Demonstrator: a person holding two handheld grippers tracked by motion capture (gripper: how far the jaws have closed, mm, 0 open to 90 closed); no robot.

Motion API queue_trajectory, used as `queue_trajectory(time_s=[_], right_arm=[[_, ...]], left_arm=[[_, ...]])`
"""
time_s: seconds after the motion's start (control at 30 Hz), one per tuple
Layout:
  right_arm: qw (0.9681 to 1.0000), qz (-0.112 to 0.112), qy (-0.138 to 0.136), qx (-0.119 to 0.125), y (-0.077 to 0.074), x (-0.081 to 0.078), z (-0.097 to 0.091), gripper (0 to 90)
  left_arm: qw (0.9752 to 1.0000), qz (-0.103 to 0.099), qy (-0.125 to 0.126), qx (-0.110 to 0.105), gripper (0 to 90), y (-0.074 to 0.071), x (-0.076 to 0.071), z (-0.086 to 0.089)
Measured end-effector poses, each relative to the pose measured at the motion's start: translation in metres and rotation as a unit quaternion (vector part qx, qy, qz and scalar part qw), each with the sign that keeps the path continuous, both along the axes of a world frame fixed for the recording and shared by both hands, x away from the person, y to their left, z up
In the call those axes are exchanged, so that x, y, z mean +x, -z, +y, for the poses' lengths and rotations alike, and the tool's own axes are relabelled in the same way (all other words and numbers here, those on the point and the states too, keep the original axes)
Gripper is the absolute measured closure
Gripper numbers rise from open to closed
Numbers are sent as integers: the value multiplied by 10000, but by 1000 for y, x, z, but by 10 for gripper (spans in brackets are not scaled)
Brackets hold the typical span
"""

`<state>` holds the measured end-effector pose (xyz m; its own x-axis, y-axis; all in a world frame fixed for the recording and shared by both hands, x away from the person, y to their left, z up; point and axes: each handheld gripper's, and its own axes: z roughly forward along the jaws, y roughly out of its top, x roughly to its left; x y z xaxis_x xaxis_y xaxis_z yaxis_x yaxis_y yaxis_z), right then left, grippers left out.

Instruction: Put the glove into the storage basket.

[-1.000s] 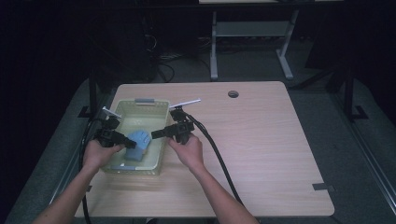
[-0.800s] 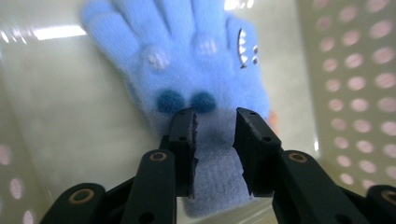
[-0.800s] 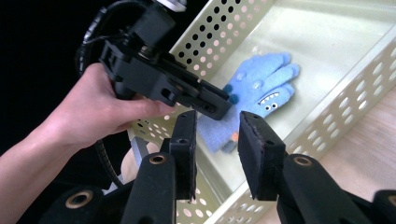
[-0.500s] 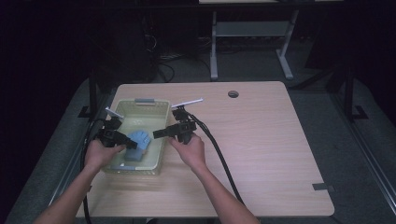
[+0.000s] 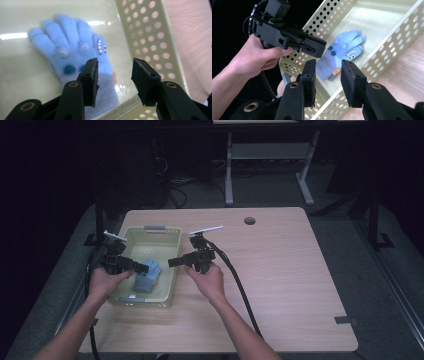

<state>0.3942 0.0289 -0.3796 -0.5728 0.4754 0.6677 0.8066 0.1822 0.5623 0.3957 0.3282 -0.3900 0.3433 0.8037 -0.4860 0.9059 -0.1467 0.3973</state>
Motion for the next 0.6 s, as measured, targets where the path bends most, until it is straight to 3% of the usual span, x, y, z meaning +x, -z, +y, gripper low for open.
queue_trajectory(time_s=[0.33,0.6], right_arm=[[9999,56,138,43,0,0,-15,612],[9997,69,223,58,2,0,-28,579]], left_arm=[[9992,-310,36,-248,514,-13,-6,-10],[9982,-423,126,-396,498,-18,-8,-16]])
